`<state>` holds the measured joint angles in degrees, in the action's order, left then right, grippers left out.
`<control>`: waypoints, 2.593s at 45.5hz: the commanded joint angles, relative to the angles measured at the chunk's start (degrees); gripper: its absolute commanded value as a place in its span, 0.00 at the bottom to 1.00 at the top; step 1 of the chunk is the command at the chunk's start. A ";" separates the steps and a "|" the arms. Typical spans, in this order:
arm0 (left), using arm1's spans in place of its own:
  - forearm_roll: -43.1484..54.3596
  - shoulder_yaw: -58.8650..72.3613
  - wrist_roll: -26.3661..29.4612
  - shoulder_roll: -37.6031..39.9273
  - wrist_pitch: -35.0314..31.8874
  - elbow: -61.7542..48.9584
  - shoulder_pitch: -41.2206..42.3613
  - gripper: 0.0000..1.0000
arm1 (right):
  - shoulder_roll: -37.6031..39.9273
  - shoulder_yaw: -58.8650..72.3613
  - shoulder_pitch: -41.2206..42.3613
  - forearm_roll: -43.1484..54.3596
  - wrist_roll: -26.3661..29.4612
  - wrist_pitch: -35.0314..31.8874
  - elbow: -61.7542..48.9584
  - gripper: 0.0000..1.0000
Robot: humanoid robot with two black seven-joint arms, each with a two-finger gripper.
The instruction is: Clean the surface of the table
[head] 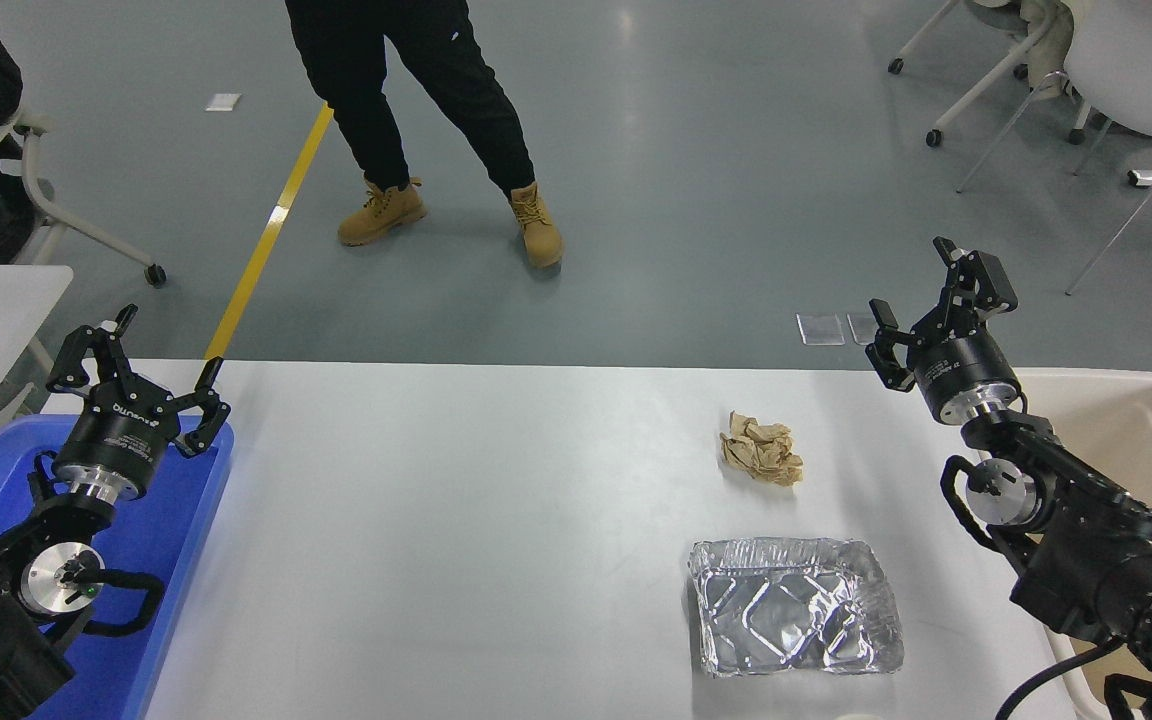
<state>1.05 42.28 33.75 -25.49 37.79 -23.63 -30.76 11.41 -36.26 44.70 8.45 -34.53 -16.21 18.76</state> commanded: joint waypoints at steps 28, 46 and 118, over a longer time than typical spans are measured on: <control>0.00 0.00 0.00 0.00 0.00 -0.01 0.00 1.00 | 0.01 -0.39 -0.49 -0.01 0.08 -0.14 -0.12 0.99; 0.00 0.00 0.00 0.00 0.00 -0.01 0.00 1.00 | 0.19 -0.65 -0.49 -0.01 -0.01 -0.05 -0.30 0.99; 0.00 0.00 0.00 0.00 0.00 -0.01 0.00 1.00 | 23.03 29.39 5.39 0.87 0.61 -5.59 9.98 0.99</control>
<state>1.05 42.28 33.75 -25.48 37.79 -23.64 -30.76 27.49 -19.25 46.89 9.32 -33.98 -21.25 27.95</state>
